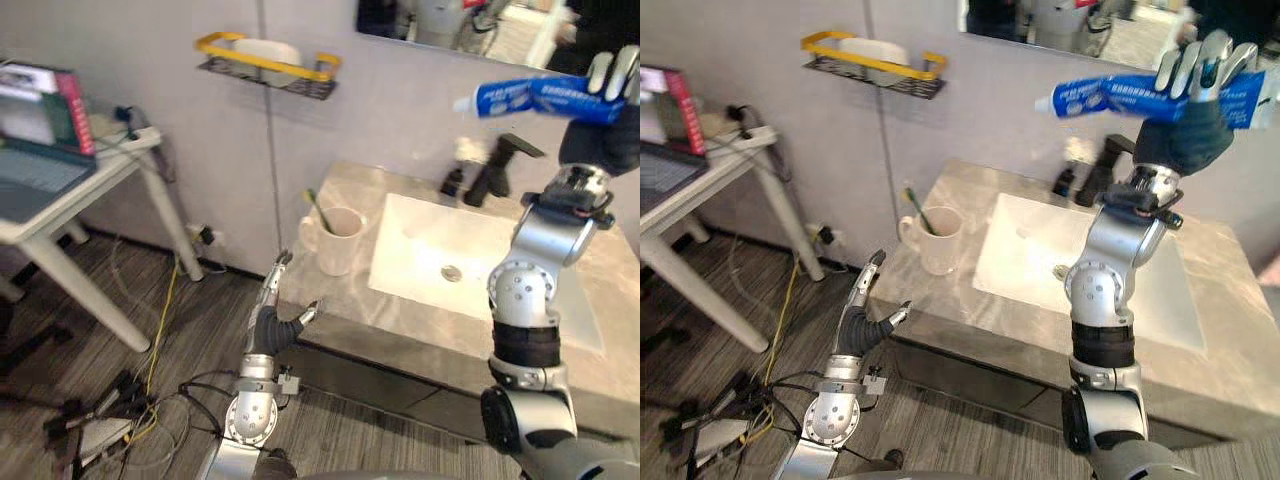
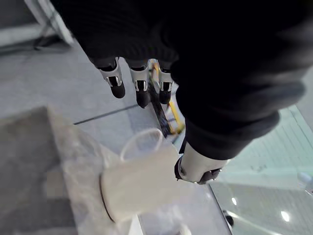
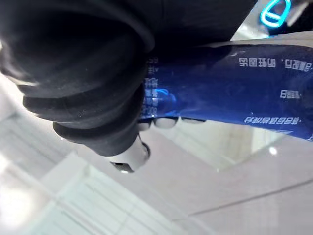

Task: Organize washtable

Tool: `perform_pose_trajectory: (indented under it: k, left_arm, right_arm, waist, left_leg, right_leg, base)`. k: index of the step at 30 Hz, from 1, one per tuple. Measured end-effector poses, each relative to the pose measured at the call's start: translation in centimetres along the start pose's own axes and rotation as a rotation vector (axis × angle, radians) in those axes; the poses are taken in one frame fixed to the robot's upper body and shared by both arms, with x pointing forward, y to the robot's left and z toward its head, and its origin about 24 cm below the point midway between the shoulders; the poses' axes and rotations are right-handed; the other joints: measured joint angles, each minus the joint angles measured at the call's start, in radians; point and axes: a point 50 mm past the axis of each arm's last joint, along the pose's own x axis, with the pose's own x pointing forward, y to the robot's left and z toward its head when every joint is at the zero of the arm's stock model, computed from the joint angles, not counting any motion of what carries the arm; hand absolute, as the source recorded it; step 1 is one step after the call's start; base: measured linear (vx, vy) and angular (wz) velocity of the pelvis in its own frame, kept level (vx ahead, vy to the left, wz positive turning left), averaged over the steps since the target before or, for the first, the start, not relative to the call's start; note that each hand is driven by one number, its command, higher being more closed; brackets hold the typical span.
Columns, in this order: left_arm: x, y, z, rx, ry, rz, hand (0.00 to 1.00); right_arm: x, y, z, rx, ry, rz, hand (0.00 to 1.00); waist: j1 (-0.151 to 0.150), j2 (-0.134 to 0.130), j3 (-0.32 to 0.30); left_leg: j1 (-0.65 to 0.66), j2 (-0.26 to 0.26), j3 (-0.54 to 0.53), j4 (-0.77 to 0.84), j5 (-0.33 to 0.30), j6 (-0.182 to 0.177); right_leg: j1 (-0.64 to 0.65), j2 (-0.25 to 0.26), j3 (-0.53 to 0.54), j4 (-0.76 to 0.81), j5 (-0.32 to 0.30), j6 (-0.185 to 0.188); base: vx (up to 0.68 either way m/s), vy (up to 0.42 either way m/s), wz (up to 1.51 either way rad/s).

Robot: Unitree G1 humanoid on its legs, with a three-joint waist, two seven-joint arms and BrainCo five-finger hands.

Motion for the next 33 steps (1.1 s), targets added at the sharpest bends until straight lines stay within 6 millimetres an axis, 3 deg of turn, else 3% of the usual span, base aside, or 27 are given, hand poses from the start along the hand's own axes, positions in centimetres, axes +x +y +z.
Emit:
perform_pose_trajectory:
  k: [3,8,13,18,22,28,33]
  left_arm:
    - [-0.9,-0.3,-0.6,-0.032,0.059,-0.014,0.00]
    - [-2.5,-1.3,-2.9,-0.027,0.181,-0.088,0.00]
    - [-3.6,-1.2,-5.3,0.018,0.289,-0.135,0.00]
    - [-7.0,0.7,-10.1,0.112,0.548,-0.130,0.00]
    - [-9.2,1.4,-12.5,0.141,0.692,-0.142,0.00]
    - [-9.7,2.0,-13.3,0.139,0.740,-0.132,0.00]
    - [-10.0,2.8,-13.8,0.136,0.766,-0.117,0.00]
  right_arm:
    - [1.0,1.3,-0.4,0.005,-0.019,0.011,1.00]
    - [1.1,2.7,-2.7,0.021,0.079,0.042,1.00]
    - [0.8,3.3,-3.8,-0.027,0.179,0.114,1.00]
    - [2.0,3.5,-2.2,-0.146,0.186,0.244,1.00]
    - [3.4,4.5,-0.9,-0.214,0.165,0.356,1.00]
    - [4.0,5.3,-0.4,-0.233,0.148,0.401,1.00]
    - [2.9,5.9,-2.1,-0.220,0.233,0.467,1.00]
  waist:
    - [0.040,-0.026,0.001]
    - [0.051,-0.041,-0.001]
    - [0.064,-0.055,0.006]
    - [0.060,-0.081,0.008]
    - [0.040,-0.083,0.008]
    - [0.029,-0.087,0.009]
    - [0.015,-0.092,0.015]
  left_leg:
    - [-0.015,-0.008,-0.032,-0.002,0.007,0.002]
    - [-0.018,-0.022,-0.061,0.000,0.010,0.002]
    - [-0.023,-0.022,-0.060,-0.001,0.010,0.002]
    - [-0.036,-0.024,-0.057,-0.001,0.010,0.002]
    - [-0.042,-0.023,-0.052,0.000,0.010,0.003]
    - [-0.044,-0.019,-0.026,0.000,0.008,0.004]
    - [-0.045,-0.018,-0.020,-0.001,0.008,0.005]
  right_leg:
    - [0.007,-0.006,-0.042,0.000,-0.008,0.006]
    - [0.023,-0.015,-0.076,0.003,-0.016,0.014]
    - [0.017,-0.016,-0.077,0.003,-0.018,0.014]
    - [0.003,-0.019,-0.075,0.003,-0.018,0.014]
    - [-0.014,-0.018,-0.069,0.003,-0.018,0.014]
    - [-0.031,-0.018,-0.038,0.003,-0.016,0.013]
    - [-0.039,-0.018,-0.030,0.000,-0.016,0.013]
  base:
    - [0.02,0.003,0.40]
    - [0.02,0.009,0.19]
    - [0.00,0.000,0.00]
    - [0.00,0.000,0.00]
    - [0.00,0.000,-0.04]
    - [0.00,0.000,-0.15]
    - [0.00,0.001,-0.03]
